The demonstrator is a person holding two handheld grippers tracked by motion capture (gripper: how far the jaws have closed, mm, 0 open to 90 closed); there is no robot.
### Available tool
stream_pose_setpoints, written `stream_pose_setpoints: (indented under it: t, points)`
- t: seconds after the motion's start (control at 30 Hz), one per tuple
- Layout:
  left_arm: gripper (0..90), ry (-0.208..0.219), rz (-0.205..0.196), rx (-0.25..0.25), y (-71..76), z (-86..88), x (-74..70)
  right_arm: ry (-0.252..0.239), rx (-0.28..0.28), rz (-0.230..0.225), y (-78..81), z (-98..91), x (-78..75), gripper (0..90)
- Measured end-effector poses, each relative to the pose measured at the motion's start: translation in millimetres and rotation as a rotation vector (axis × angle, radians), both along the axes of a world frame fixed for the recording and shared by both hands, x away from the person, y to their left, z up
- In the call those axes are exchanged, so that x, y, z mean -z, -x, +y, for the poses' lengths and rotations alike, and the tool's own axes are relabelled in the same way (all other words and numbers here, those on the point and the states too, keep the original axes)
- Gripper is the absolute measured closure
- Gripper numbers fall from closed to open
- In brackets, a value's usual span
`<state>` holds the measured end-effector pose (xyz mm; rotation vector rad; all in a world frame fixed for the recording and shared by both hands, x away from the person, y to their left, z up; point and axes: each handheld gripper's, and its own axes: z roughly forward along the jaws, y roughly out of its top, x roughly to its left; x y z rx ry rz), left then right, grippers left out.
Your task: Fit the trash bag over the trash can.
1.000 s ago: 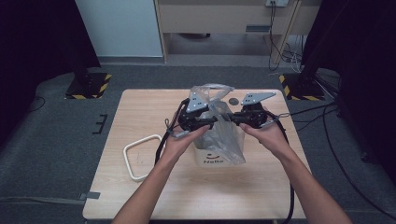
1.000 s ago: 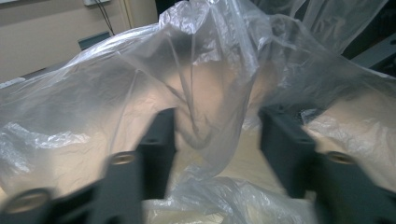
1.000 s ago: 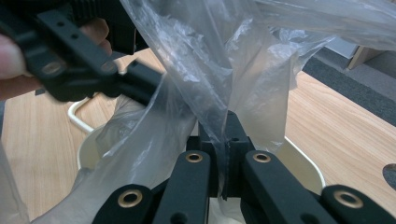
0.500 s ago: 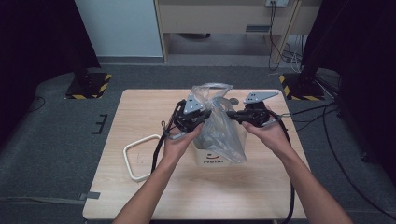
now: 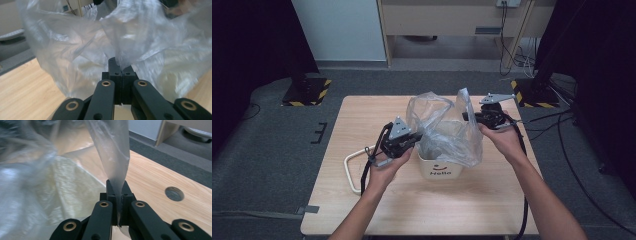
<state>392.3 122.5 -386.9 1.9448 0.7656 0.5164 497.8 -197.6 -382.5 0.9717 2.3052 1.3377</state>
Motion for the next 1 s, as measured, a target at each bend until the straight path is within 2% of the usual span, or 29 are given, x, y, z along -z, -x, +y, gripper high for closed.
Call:
stream_pose_setpoints:
  t: [0.2,0.3,0.43,0.53,0.7,0.87,1.0]
  points:
    - [89.9,0.014,0.011,0.0,11.6,9.8,5.1,0.016,0.027,0.007,-7.7,-3.1,4.2,90.0]
    - [89.9,0.008,0.0,-0.001,17.7,12.3,5.9,0.025,0.049,0.008,-11.5,-4.3,7.0,90.0]
    - [89.9,0.016,0.008,0.001,25.3,20.3,12.5,0.03,0.064,0.029,-15.1,-9.4,12.1,90.0]
    - [89.9,0.022,0.015,0.006,31.6,21.0,17.1,0.042,0.066,0.044,-15.4,-11.1,15.6,90.0]
    - [89.9,0.007,0.005,0.012,40.1,20.3,20.3,0.068,0.076,0.065,-14.5,-11.6,21.6,90.0]
    - [89.9,0.004,0.018,0.008,44.6,25.3,25.5,0.111,0.074,0.088,-15.7,-9.4,32.5,90.0]
    - [89.9,-0.005,0.042,0.005,46.9,28.2,34.4,0.101,0.079,0.101,-19.4,-9.7,36.6,90.0]
